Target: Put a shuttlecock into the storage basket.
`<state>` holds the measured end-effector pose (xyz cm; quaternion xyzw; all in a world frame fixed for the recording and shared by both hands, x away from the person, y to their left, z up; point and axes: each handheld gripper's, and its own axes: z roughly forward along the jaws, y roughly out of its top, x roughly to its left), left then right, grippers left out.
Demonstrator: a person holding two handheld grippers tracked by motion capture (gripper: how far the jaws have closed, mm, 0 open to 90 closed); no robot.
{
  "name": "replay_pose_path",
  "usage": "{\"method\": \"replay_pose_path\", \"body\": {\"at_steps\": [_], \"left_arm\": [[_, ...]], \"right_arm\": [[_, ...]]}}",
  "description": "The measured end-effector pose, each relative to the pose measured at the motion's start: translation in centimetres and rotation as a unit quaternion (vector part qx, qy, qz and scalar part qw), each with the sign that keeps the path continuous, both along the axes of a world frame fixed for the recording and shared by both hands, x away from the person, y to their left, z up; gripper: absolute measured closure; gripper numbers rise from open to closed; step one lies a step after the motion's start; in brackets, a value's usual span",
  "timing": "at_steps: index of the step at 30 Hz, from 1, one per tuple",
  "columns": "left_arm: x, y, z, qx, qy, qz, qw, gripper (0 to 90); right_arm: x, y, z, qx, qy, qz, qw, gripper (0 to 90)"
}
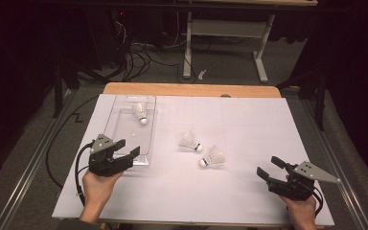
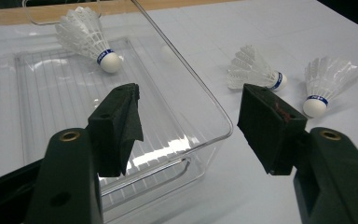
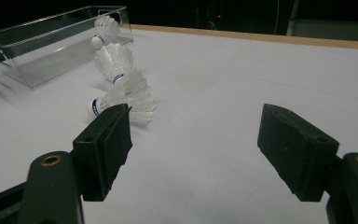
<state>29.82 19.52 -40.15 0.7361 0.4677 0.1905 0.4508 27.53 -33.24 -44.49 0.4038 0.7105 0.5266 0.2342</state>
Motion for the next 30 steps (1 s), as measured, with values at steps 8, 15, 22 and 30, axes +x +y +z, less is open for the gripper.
{"method": "replay_pose_path", "body": {"at_steps": [8,15,22,30], "left_arm": [[-0.4,-0.3,-0.3,-0.001,-0.006,-0.007,1.0000,38.3],[-0.6,-0.6,-0.7,0.000,-0.006,-0.011,0.9999,37.9],[-0.6,-1.1,-0.8,0.000,-0.006,-0.019,0.9998,37.8],[-0.4,-1.5,-0.9,0.003,-0.004,-0.024,0.9997,37.8]], "right_arm": [[0.0,0.0,0.0,-0.002,0.000,0.002,1.0000,26.2],[-0.1,0.0,0.0,-0.001,-0.002,0.003,1.0000,26.3],[-0.1,0.0,0.0,-0.001,-0.002,0.003,1.0000,26.2],[-0.1,0.0,0.0,-0.001,-0.001,0.004,1.0000,26.2]]}}
